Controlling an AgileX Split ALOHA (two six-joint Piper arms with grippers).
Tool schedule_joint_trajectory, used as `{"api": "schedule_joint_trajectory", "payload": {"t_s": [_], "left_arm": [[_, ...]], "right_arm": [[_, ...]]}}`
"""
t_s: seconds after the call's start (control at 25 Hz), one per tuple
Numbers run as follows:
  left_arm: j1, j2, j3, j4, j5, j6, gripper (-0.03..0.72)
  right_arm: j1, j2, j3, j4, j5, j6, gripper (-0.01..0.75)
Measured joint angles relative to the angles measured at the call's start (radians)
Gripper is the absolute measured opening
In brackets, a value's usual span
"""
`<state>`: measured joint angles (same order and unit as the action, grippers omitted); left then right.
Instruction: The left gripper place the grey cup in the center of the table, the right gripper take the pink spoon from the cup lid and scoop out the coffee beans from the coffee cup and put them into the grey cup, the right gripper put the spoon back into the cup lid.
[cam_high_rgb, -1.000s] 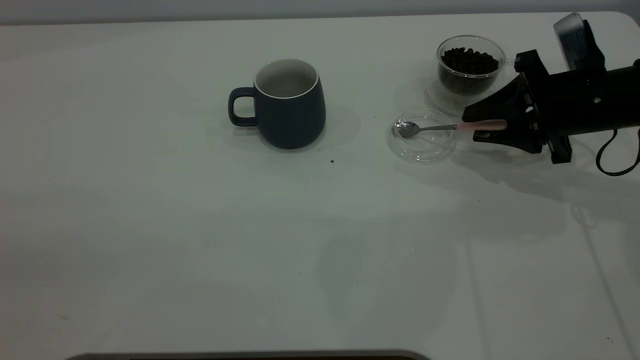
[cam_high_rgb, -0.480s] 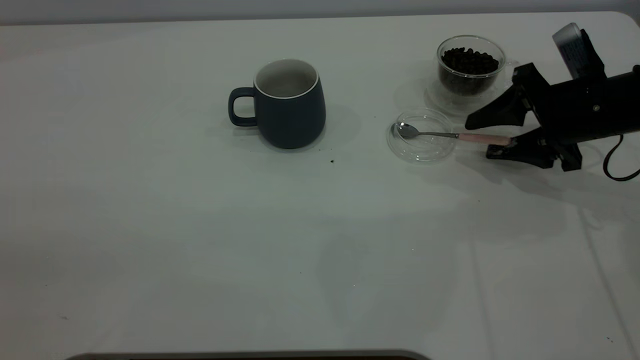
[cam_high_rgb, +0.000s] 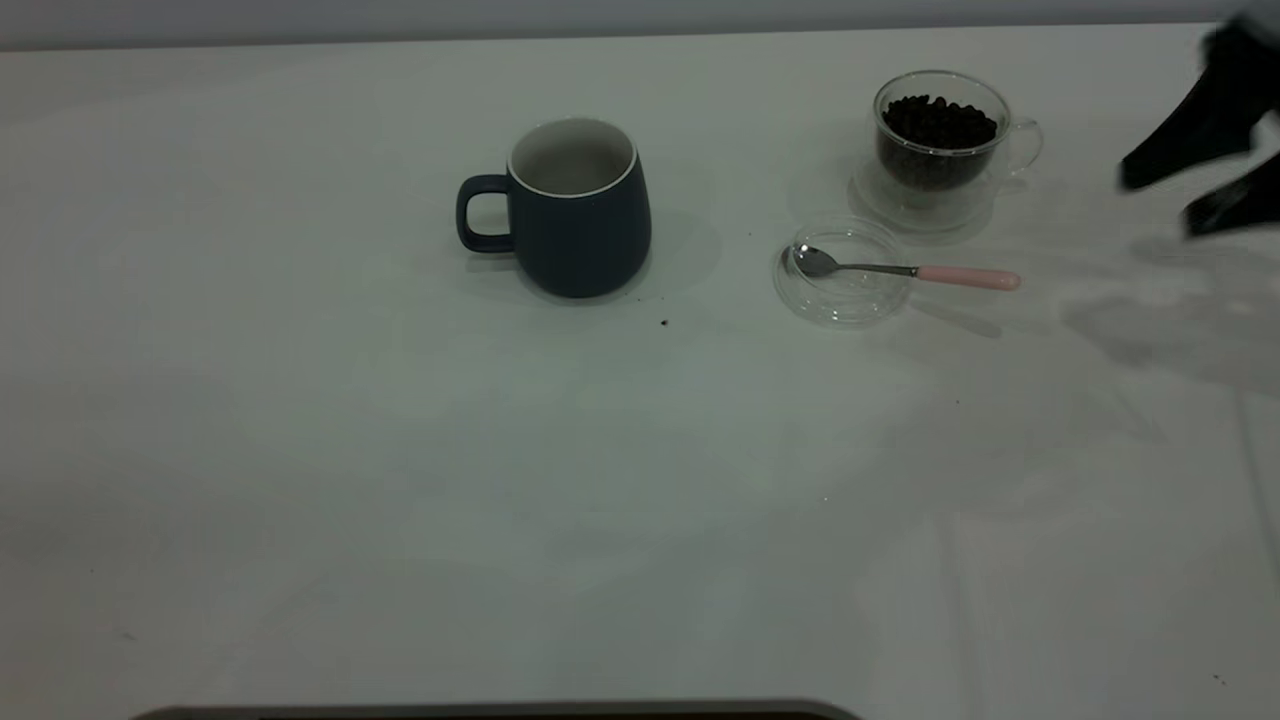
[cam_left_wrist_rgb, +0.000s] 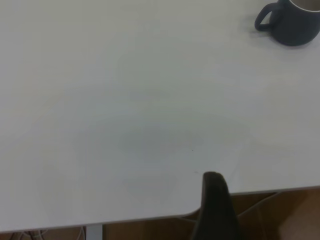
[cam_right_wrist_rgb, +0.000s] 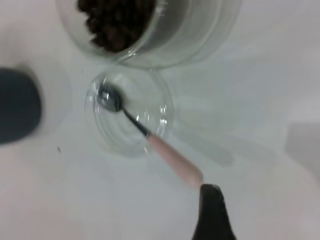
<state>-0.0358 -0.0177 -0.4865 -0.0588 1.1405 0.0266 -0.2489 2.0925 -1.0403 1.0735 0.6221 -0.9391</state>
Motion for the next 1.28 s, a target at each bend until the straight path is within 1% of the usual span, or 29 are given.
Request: {"api": "schedule_joint_trajectory", "payload": {"t_s": [0.12,0.24,0.32,0.4,0.48,0.64,0.76,0.92,1.04,1.28], "left_arm": [[0.000,0.000,0.000,0.000,0.000,0.000,0.569],[0.000,0.000,0.000,0.000,0.000,0.001,0.569],[0.000,0.000,0.000,0.000,0.000,0.001,0.569],[0.000,0.000,0.000,0.000,0.000,0.003,0.569],[0.000,0.000,0.000,0.000,0.000,0.003,0.569],[0.000,0.000,0.000,0.000,0.000,0.003,0.569],[0.000,0.000,0.000,0.000,0.000,0.003,0.569],[0.000,0.000,0.000,0.000,0.000,0.003,0.569],[0.000,0.000,0.000,0.000,0.000,0.003,0.569],[0.000,0.000,0.000,0.000,0.000,0.003,0.569]], "right_arm": [[0.017,-0.169,0.000,-0.284,0.048,0.258,0.575],[0.057,-0.341,0.001,-0.570,0.151,0.525,0.575],[0.104,-0.460,0.001,-0.720,0.232,0.689,0.575],[0.157,-0.568,0.005,-0.840,0.301,0.808,0.575],[0.219,-0.680,0.009,-0.938,0.370,0.888,0.575],[0.316,-0.854,0.009,-1.044,0.460,0.926,0.575],[0.352,-0.954,0.012,-1.056,0.511,0.907,0.575],[0.360,-1.071,0.075,-1.045,0.525,0.862,0.575],[0.360,-1.182,0.167,-1.040,0.524,0.837,0.575],[0.360,-1.429,0.304,-1.040,0.525,0.827,0.575]]}}
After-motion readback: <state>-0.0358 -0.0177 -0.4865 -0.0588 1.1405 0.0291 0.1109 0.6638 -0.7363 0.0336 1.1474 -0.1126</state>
